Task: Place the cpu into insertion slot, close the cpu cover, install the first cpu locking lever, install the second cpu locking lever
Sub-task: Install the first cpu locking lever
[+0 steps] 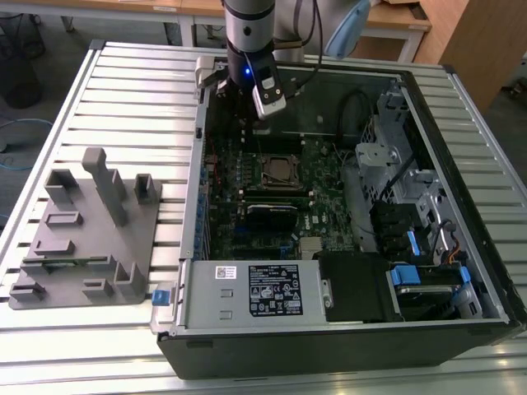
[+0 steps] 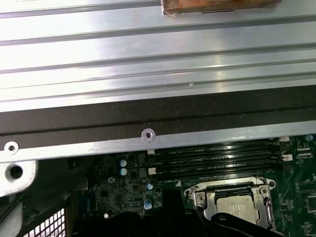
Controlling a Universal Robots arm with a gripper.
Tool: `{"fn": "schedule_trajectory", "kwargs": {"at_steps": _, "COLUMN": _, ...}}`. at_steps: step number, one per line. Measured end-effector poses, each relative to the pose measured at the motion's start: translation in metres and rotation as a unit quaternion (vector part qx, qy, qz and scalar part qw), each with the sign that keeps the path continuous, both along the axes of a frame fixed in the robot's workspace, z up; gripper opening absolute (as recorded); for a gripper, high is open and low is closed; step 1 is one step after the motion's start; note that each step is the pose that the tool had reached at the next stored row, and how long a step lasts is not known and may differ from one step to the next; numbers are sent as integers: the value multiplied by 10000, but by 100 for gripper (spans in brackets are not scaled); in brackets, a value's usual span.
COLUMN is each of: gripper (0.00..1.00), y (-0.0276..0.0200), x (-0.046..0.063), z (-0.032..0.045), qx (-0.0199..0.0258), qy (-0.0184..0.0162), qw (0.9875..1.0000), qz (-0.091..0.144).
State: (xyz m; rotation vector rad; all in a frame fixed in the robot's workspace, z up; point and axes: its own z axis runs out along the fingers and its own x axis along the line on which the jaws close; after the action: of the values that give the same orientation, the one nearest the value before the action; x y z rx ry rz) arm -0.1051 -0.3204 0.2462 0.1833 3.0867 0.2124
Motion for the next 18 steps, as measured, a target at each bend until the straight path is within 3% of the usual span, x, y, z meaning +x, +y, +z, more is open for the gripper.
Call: {"fn": "schedule_trajectory", "kwargs": {"at_steps": 18, "gripper": 10, "y": -1, "x": 296, "z": -2, "qx": 10, "qy": 0, "qw": 10000, "qz": 0}}
